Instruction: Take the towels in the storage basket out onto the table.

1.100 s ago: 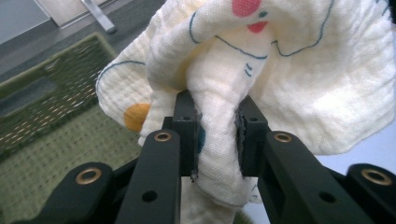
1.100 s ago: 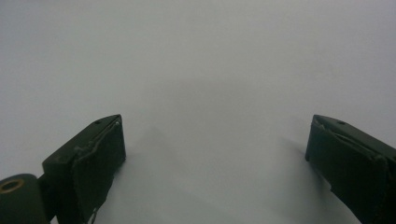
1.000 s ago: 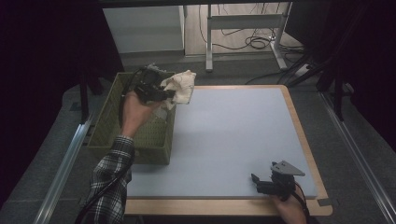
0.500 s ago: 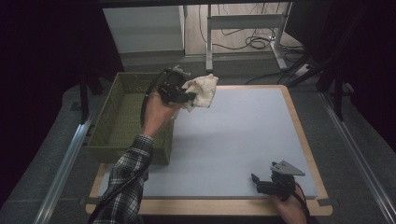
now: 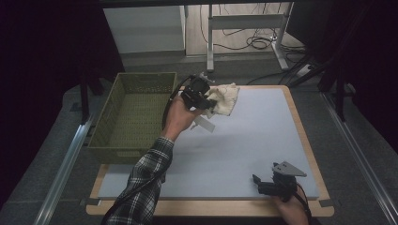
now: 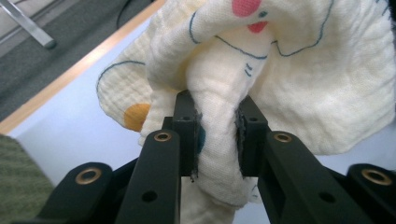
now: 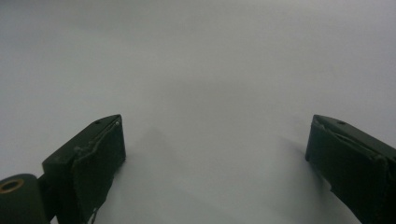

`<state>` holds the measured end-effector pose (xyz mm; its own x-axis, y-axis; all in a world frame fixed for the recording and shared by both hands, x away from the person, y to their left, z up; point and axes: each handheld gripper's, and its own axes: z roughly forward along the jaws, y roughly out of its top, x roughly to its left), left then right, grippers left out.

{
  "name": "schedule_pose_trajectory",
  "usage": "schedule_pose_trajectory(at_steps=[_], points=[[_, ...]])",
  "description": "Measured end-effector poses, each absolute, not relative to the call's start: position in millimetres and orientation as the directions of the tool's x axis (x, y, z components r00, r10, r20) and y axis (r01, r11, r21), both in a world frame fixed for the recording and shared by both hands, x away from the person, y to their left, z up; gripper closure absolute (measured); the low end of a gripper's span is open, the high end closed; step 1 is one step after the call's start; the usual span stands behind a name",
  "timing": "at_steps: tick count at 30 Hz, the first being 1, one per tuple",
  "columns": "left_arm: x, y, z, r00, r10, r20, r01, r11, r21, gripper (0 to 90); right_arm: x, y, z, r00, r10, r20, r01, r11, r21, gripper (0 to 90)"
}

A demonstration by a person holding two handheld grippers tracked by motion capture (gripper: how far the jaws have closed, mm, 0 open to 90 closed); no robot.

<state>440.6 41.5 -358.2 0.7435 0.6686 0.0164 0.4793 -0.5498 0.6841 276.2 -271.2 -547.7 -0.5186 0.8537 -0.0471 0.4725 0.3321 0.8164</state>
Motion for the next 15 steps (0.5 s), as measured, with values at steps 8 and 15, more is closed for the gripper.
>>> schedule_pose_trajectory(at_steps=[8,15], points=[[442.5,14.7,-385.6,0.76,0.648,0.038,0.478,-0.599,0.642,74.2,276.3,-271.4,-547.7,-0.52,0.853,-0.05,0.47,0.334,0.817,5.1],[441.2,-5.4,-421.1,0.771,0.634,0.059,0.483,-0.643,0.594,73.7,276.2,-271.3,-547.7,-0.519,0.854,-0.047,0.472,0.332,0.817,5.1]])
